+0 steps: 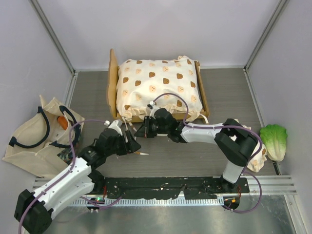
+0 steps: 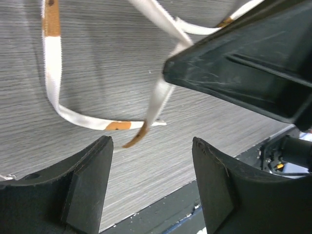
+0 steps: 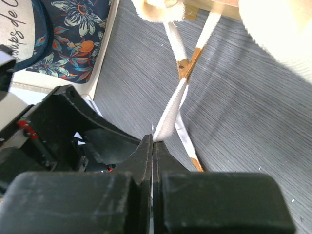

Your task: Set up the pet bed

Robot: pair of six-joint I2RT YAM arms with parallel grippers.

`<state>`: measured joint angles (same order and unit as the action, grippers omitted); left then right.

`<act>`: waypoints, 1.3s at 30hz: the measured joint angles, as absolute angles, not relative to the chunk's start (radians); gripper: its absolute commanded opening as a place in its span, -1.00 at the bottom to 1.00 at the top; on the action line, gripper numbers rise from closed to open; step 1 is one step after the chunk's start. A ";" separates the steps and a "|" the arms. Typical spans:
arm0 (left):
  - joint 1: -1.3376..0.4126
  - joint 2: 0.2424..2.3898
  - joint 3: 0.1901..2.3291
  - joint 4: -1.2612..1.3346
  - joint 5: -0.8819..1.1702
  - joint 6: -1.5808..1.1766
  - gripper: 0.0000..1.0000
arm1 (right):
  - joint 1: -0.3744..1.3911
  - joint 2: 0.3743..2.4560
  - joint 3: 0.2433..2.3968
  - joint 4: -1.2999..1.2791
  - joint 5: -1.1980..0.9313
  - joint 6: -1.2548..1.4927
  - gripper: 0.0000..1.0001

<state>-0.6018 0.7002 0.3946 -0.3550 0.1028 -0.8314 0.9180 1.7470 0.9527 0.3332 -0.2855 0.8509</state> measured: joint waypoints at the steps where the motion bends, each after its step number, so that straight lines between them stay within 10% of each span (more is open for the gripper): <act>1: -0.605 0.713 0.388 -0.346 0.094 -0.828 0.38 | 0.913 1.742 0.949 0.337 -0.293 0.853 -0.99; 18: -0.609 0.867 0.435 -0.272 0.059 -0.691 0.11 | 0.880 1.741 0.949 0.307 -0.366 0.826 -0.99; 39: -0.609 0.917 0.435 -0.273 0.136 -0.696 -0.88 | 0.875 1.741 0.963 0.306 -0.381 0.822 -0.99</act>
